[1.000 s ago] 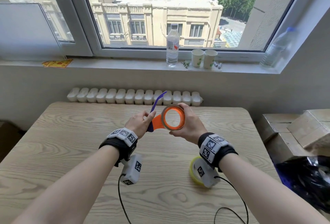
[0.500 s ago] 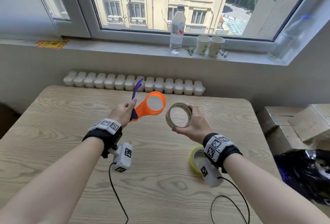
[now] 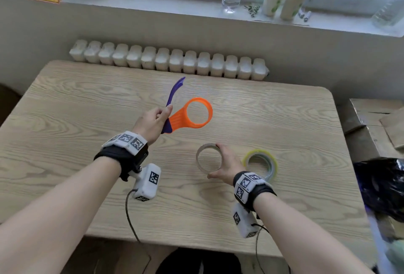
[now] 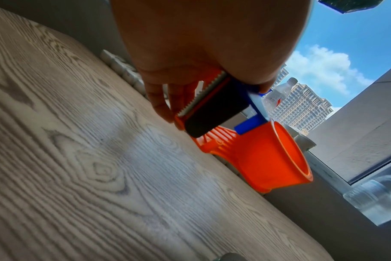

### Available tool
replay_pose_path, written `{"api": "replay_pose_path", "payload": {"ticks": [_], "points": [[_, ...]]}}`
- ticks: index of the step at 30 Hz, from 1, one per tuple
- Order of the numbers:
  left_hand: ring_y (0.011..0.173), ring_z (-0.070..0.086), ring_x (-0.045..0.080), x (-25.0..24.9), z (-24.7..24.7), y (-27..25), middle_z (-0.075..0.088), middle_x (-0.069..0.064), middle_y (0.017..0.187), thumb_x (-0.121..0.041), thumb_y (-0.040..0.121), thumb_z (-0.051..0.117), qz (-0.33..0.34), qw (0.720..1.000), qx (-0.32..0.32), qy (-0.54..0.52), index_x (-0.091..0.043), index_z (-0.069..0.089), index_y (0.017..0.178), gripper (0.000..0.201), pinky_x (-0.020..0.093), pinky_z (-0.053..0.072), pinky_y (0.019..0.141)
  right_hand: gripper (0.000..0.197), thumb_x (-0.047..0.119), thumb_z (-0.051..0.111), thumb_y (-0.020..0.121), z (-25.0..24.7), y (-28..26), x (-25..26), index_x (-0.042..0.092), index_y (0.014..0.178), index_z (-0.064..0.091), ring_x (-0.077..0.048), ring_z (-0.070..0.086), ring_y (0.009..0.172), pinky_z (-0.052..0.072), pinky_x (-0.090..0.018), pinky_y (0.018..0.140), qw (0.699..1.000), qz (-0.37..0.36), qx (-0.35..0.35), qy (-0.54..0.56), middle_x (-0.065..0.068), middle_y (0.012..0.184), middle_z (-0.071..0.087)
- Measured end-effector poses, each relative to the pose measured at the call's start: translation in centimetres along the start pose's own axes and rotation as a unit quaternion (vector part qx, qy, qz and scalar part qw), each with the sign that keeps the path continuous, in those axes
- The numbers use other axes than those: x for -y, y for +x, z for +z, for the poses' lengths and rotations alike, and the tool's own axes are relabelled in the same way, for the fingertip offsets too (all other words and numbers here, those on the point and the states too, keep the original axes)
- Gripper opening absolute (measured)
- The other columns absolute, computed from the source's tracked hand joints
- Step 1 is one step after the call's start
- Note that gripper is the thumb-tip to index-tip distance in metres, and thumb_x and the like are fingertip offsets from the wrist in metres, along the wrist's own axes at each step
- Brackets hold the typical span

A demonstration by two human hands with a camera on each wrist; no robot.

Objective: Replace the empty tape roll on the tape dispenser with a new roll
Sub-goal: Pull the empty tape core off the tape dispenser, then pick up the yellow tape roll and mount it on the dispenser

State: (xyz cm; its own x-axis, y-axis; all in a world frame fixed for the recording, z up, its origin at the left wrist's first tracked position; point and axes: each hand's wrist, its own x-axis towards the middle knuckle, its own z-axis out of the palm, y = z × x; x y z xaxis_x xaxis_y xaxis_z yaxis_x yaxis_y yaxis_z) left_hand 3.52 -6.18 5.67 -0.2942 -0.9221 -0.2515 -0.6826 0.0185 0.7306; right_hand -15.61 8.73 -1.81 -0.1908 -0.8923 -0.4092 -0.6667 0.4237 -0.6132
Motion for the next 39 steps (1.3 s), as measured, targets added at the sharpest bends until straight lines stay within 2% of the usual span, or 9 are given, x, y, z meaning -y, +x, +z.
{"api": "replay_pose_path", "payload": {"ticks": [4, 13, 16, 18, 22, 27, 30, 32, 39], "points": [[0.067, 0.050, 0.022, 0.4, 0.6, -0.3, 0.052, -0.001, 0.063, -0.073, 0.070, 0.030, 0.018, 1.000, 0.010, -0.008, -0.017, 0.053, 0.065, 0.061, 0.034, 0.037, 0.067, 0.100, 0.022, 0.086, 0.058, 1.5, -0.4, -0.6, 0.015, 0.141, 0.030, -0.017, 0.036, 0.136, 0.030, -0.029, 0.112, 1.000, 0.012, 0.013, 0.014, -0.002, 0.146, 0.038], [0.073, 0.052, 0.023, -0.1, 2.1, -0.6, 0.055, -0.003, 0.067, -0.074, 0.068, 0.029, 0.029, 0.999, 0.023, -0.012, -0.027, 0.053, 0.064, 0.054, 0.036, 0.039, 0.074, 0.106, 0.020, 0.087, 0.057, 2.5, -0.1, -1.6, 0.013, 0.144, 0.026, -0.018, 0.032, 0.138, 0.025, -0.027, 0.113, 0.999, 0.027, 0.016, 0.028, -0.005, 0.149, 0.036], [0.073, 0.053, 0.023, -0.5, 2.9, -0.7, 0.058, 0.000, 0.070, -0.075, 0.068, 0.030, 0.038, 0.998, 0.047, -0.013, -0.025, 0.056, 0.067, 0.056, 0.039, 0.043, 0.076, 0.109, 0.028, 0.086, 0.058, 2.6, -0.2, -1.8, 0.017, 0.145, 0.022, -0.016, 0.030, 0.140, 0.025, -0.027, 0.114, 0.999, 0.021, 0.024, 0.035, -0.002, 0.151, 0.032], [0.071, 0.052, 0.022, -0.9, 3.5, -0.9, 0.058, 0.003, 0.073, -0.075, 0.067, 0.030, 0.046, 0.997, 0.058, -0.017, -0.013, 0.060, 0.072, 0.068, 0.039, 0.042, 0.076, 0.111, 0.039, 0.083, 0.059, 2.2, -0.6, -2.1, 0.019, 0.147, 0.018, -0.015, 0.029, 0.140, 0.026, -0.030, 0.115, 0.999, 0.015, 0.024, 0.034, 0.000, 0.153, 0.031], [0.067, 0.049, 0.022, -1.4, 5.3, -1.3, 0.055, 0.009, 0.071, -0.074, 0.070, 0.030, 0.050, 0.995, 0.086, -0.013, 0.006, 0.058, 0.081, 0.085, 0.035, 0.038, 0.070, 0.098, 0.051, 0.073, 0.069, 0.2, -2.0, -3.7, 0.019, 0.146, 0.022, -0.019, 0.028, 0.141, 0.025, -0.037, 0.116, 0.999, -0.008, -0.038, -0.031, -0.003, 0.152, 0.032], [0.062, 0.048, 0.020, -3.0, 8.0, -2.7, 0.054, 0.007, 0.070, -0.053, 0.091, 0.035, 0.057, 0.990, 0.131, 0.017, 0.008, 0.058, 0.083, 0.066, 0.016, 0.037, 0.058, 0.099, 0.051, 0.074, 0.066, -2.3, -4.0, -7.5, 0.028, 0.146, 0.019, -0.023, 0.010, 0.146, 0.009, -0.042, 0.119, 0.985, 0.061, -0.077, -0.142, -0.005, 0.159, 0.009], [0.070, 0.050, 0.023, -3.3, 9.4, -3.1, 0.055, 0.008, 0.072, -0.062, 0.086, 0.033, 0.069, 0.986, 0.147, 0.029, 0.006, 0.058, 0.083, 0.072, 0.029, 0.035, 0.064, 0.107, 0.051, 0.078, 0.062, -2.9, -4.5, -9.1, 0.034, 0.145, 0.014, -0.028, -0.001, 0.147, 0.013, -0.050, 0.118, 0.980, 0.129, -0.075, -0.129, -0.006, 0.159, -0.005], [0.070, 0.049, 0.023, -3.4, 10.0, -3.3, 0.054, 0.009, 0.073, -0.061, 0.081, 0.030, 0.072, 0.985, 0.151, 0.039, 0.006, 0.058, 0.082, 0.073, 0.031, 0.033, 0.065, 0.108, 0.050, 0.079, 0.062, -3.0, -4.6, -9.6, 0.036, 0.146, 0.012, -0.029, -0.002, 0.147, 0.016, -0.051, 0.117, 0.979, 0.151, -0.076, -0.113, -0.007, 0.159, -0.008], [0.066, 0.046, 0.021, -3.1, 10.7, -3.2, 0.051, 0.008, 0.069, -0.070, 0.072, 0.028, 0.064, 0.985, 0.156, 0.028, 0.006, 0.055, 0.079, 0.081, 0.033, 0.034, 0.069, 0.106, 0.041, 0.080, 0.065, -3.7, -3.7, -9.9, 0.028, 0.146, 0.013, -0.033, 0.012, 0.145, 0.021, -0.053, 0.114, 0.979, 0.172, -0.077, -0.071, -0.016, 0.156, 0.009]]}}
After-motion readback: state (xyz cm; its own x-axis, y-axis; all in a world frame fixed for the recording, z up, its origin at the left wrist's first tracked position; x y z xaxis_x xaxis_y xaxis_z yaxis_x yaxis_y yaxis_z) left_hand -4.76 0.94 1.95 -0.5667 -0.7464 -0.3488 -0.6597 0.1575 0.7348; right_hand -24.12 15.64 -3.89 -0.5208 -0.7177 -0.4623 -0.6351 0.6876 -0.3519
